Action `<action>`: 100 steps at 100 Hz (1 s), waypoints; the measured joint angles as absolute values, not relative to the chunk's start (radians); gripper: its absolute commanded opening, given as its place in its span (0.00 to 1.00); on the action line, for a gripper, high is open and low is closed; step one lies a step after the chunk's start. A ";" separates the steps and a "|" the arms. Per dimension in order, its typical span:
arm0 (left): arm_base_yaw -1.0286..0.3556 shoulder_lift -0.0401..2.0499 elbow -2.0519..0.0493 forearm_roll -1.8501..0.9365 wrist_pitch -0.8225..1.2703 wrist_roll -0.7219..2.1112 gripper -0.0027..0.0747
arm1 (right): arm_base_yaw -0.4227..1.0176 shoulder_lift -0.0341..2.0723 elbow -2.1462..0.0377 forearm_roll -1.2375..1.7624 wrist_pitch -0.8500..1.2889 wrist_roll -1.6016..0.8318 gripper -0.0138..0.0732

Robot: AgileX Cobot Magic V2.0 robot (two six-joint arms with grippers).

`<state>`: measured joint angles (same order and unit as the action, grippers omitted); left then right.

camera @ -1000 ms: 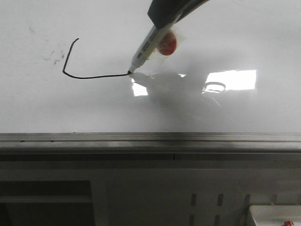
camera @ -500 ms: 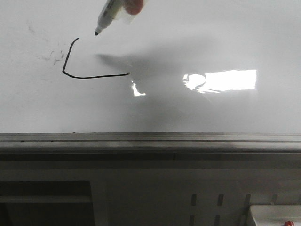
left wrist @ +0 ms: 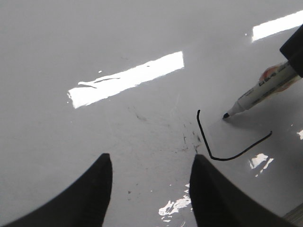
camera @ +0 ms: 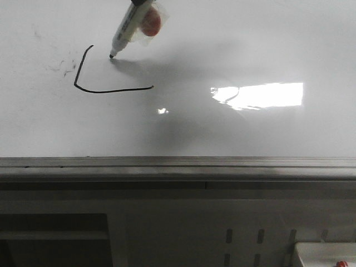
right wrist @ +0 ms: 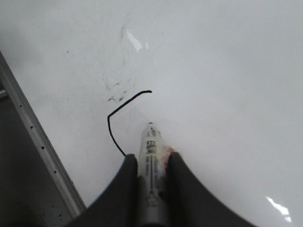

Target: Write number 4 on whiteboard

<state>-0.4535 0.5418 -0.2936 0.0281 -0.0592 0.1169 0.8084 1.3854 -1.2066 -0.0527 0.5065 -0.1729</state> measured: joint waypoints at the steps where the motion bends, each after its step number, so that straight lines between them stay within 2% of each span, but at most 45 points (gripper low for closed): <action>1: -0.453 0.542 -0.294 0.028 -0.059 0.117 0.48 | 0.808 1.385 -1.207 -0.053 0.507 -0.173 0.08; 72: -0.453 0.542 -0.294 0.066 -0.059 0.117 0.48 | 0.853 1.381 -1.093 0.058 0.540 -0.173 0.08; 84: -0.506 0.542 -0.294 0.107 -0.059 0.117 0.48 | 0.886 1.363 -1.093 0.042 0.542 -0.173 0.08; 100: -0.682 0.542 -0.294 0.262 -0.061 0.117 0.48 | 0.962 1.352 -1.093 0.042 0.548 -0.173 0.08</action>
<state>-0.6821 0.5418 -0.2936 0.2617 -0.0609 0.1169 0.9616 1.3522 -1.0933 0.0420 0.5479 -0.1729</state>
